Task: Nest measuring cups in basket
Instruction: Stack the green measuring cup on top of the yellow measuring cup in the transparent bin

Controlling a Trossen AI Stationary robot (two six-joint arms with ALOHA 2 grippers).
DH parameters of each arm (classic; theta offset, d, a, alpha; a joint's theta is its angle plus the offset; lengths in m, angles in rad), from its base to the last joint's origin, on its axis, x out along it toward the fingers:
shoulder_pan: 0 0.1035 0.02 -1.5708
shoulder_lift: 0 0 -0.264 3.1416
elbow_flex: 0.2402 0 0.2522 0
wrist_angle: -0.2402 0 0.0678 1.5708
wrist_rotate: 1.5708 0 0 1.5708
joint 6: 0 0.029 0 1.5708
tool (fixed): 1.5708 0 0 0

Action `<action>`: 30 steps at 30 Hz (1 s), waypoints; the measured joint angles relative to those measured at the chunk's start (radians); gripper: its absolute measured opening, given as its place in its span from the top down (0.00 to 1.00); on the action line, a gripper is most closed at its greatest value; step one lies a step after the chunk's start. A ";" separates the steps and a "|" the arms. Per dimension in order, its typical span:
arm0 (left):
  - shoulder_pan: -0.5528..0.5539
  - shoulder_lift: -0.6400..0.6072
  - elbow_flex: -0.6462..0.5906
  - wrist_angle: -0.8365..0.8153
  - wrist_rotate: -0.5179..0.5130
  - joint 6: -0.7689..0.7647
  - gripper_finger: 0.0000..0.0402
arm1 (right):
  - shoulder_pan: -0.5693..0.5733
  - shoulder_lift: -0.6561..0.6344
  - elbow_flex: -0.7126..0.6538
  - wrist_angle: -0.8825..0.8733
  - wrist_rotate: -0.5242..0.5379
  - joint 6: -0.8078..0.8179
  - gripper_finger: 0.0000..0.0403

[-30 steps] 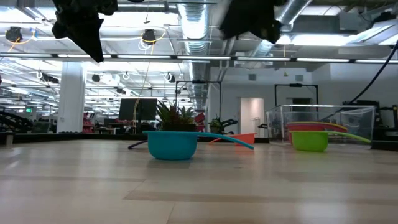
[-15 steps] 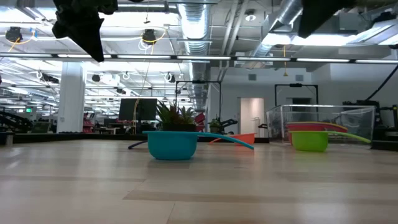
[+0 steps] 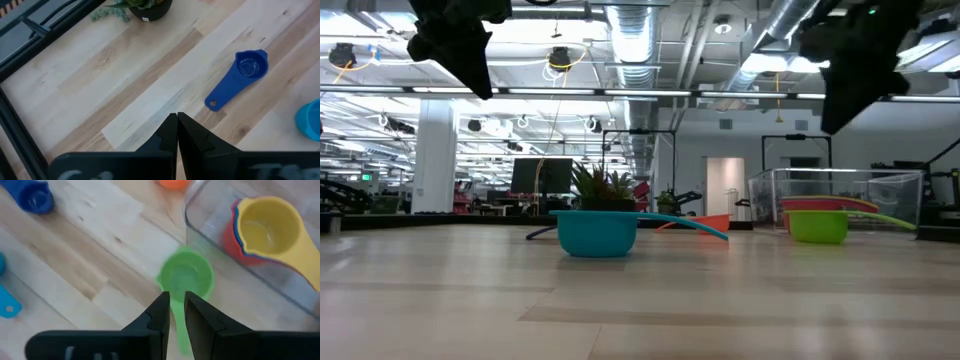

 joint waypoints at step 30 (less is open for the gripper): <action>0.000 0.000 0.000 0.013 0.009 -0.020 1.00 | -0.145 0.364 0.004 0.084 -0.245 -0.290 0.80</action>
